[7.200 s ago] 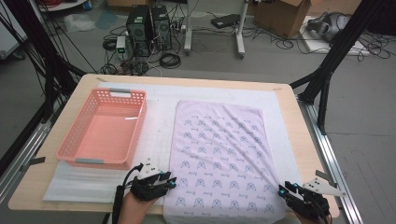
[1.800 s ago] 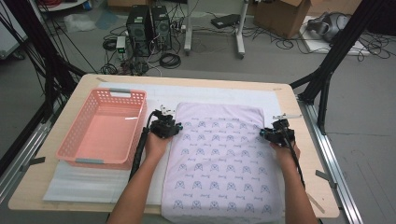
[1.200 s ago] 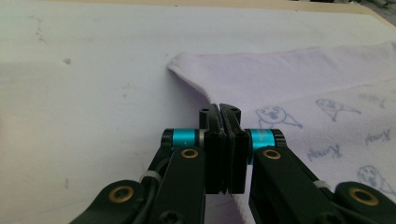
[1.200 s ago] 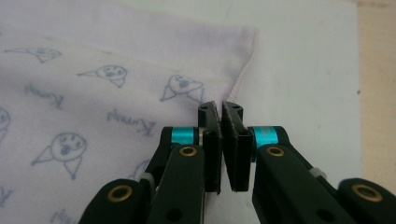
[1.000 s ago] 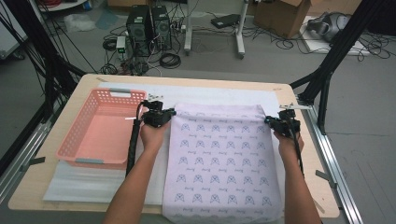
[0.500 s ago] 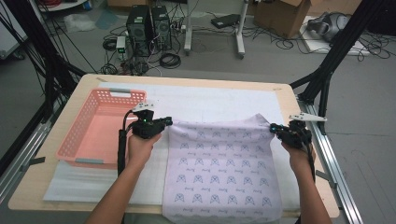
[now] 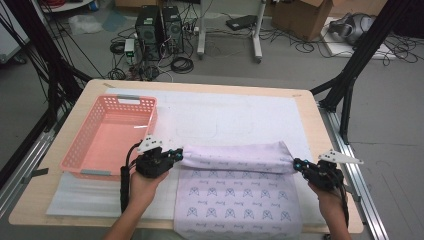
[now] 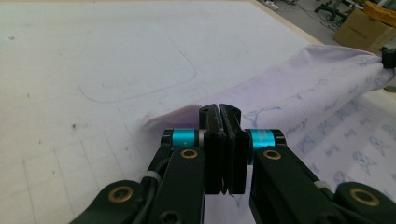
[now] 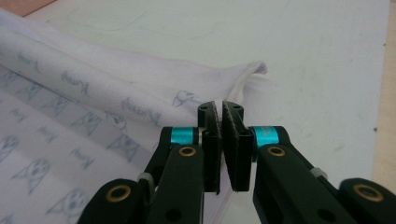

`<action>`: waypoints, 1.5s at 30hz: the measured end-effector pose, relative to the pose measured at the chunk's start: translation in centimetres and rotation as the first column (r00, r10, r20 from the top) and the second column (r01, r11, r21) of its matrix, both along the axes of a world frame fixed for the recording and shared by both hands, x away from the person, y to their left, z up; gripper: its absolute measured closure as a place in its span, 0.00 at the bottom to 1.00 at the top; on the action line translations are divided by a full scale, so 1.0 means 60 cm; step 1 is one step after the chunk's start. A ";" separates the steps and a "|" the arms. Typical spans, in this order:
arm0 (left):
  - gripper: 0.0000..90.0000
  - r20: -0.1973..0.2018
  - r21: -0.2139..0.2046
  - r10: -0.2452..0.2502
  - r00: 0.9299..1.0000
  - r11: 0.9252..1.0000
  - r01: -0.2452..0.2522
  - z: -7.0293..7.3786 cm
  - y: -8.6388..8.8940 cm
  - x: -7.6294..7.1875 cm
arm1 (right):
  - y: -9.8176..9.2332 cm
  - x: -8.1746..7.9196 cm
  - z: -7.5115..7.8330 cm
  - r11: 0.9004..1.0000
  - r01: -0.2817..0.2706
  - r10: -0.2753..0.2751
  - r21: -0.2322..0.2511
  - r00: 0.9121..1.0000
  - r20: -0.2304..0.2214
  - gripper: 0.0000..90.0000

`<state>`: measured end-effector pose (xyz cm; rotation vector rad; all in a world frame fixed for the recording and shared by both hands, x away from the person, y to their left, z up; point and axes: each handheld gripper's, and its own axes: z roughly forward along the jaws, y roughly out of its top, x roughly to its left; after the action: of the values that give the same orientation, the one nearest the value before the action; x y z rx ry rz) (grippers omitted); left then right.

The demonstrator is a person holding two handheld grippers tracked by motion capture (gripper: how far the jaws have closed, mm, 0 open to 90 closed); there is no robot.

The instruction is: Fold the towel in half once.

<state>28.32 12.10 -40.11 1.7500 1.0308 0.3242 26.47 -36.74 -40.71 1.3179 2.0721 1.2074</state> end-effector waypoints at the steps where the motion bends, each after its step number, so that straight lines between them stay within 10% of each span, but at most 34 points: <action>1: 0.98 -0.008 0.000 -0.011 1.000 1.000 0.011 -0.005 0.002 -0.009 | 0.000 -0.008 -0.003 1.000 -0.006 0.006 -0.006 1.000 0.000 0.96; 9: 0.96 -0.062 0.012 -0.009 0.998 1.000 0.010 -0.047 0.002 -0.041 | 0.000 -0.054 -0.037 0.999 -0.029 0.028 -0.026 0.998 -0.049 0.93; 12: 0.68 -0.114 -0.013 0.014 0.993 1.000 -0.016 -0.052 0.001 -0.024 | -0.001 -0.052 -0.036 1.000 -0.016 0.014 -0.025 0.999 -0.048 0.79; 26: 0.44 -0.141 0.020 0.065 0.988 0.998 -0.063 -0.049 -0.010 0.079 | 0.028 0.072 -0.009 0.999 0.043 -0.042 0.006 0.995 -0.085 0.53; 33: 0.43 -0.178 0.070 0.077 0.981 0.995 -0.066 -0.058 -0.021 0.101 | 0.063 0.110 -0.034 0.995 0.044 -0.057 -0.088 0.987 -0.151 0.48; 38: 0.43 -0.194 0.167 0.061 0.979 0.986 -0.028 -0.070 -0.031 0.102 | 0.064 0.117 -0.046 0.992 0.034 -0.055 -0.122 0.984 -0.168 0.58; 41: 0.46 -0.162 0.220 0.034 0.986 0.975 0.002 -0.069 -0.036 0.096 | 0.070 0.117 -0.051 0.983 0.010 -0.041 -0.181 0.985 -0.170 0.81; 45: 0.76 -0.157 0.233 -0.010 0.988 0.971 0.047 -0.068 -0.039 0.091 | 0.069 0.116 -0.051 0.985 0.004 -0.033 -0.173 0.986 -0.165 0.96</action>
<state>33.78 9.75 -44.20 2.0289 1.1122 0.3061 33.45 -32.63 -43.78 1.3946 2.2186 0.9131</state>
